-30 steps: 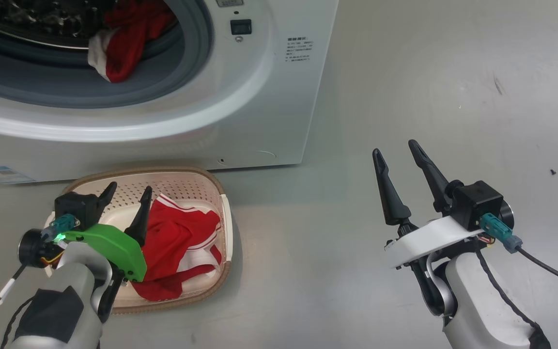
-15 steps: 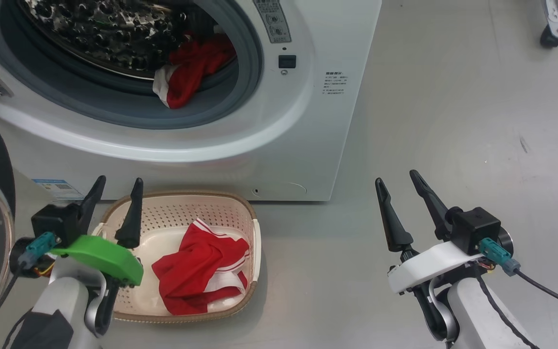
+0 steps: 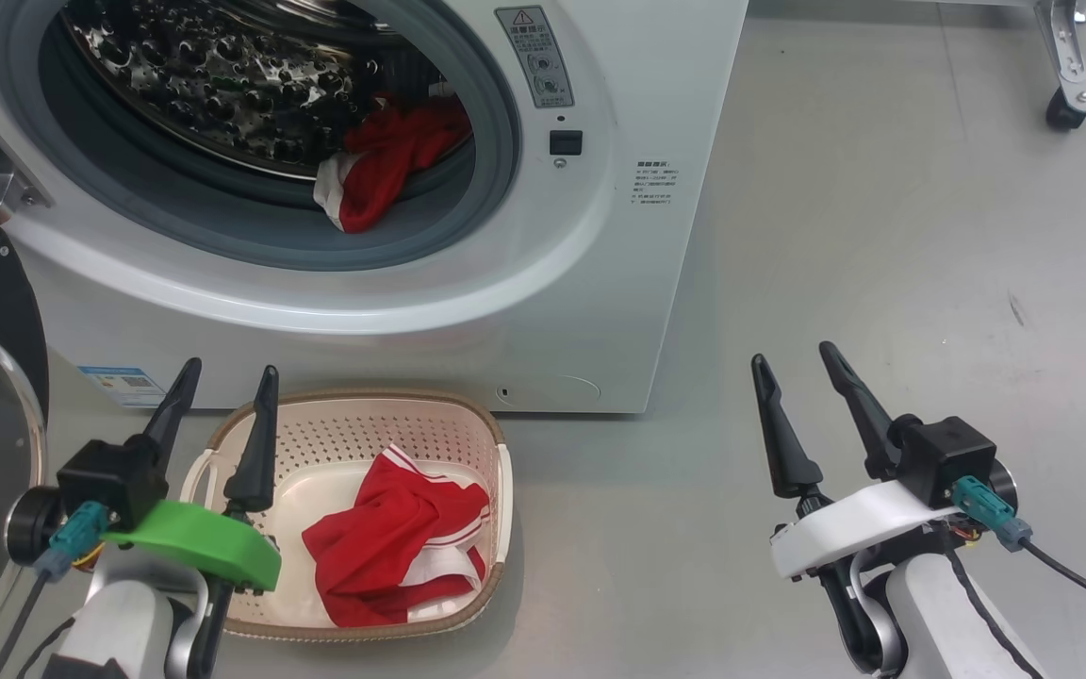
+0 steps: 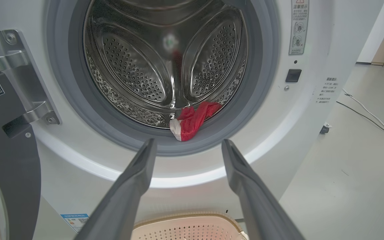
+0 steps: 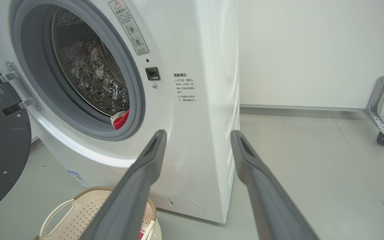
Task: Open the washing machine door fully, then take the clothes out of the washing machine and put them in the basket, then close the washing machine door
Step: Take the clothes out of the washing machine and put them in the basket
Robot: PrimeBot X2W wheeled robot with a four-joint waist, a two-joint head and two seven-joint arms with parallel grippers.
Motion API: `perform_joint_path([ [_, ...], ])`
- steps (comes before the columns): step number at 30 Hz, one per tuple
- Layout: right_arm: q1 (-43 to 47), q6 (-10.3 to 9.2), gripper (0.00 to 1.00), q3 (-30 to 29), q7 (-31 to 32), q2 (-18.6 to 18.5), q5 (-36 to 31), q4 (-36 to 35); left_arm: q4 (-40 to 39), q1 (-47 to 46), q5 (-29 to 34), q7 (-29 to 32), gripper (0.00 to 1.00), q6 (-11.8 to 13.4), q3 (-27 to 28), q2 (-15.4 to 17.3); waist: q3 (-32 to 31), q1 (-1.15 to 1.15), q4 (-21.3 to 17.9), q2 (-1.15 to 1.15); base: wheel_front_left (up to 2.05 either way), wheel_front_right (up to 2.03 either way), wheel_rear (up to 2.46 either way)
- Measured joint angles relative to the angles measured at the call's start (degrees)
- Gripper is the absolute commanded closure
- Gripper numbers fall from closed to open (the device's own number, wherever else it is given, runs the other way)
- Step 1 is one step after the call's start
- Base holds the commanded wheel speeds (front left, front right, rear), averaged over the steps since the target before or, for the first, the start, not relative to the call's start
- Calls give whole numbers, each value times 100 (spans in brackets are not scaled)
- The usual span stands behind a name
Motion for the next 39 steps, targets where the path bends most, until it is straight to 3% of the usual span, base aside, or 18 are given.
perform_joint_path([
  [9, 82, -46, 0, -154, -1, 16, 0, -73, -243, 388, 92, -1, 0, 60, 186, -155, -23, 0, -44, 0, 0, 0, 0],
  [19, 202, -399, 0, -613, 0, 52, -51, -401, -398, 609, 141, -1, 0, 105, 367, -283, -42, 0, -97, 0, 0, 0, 0],
  [39, 406, -246, 0, -416, -1, 86, -51, -397, -603, 781, 293, -5, 0, 47, 536, -424, -39, 0, -123, 0, 0, 0, 0],
])
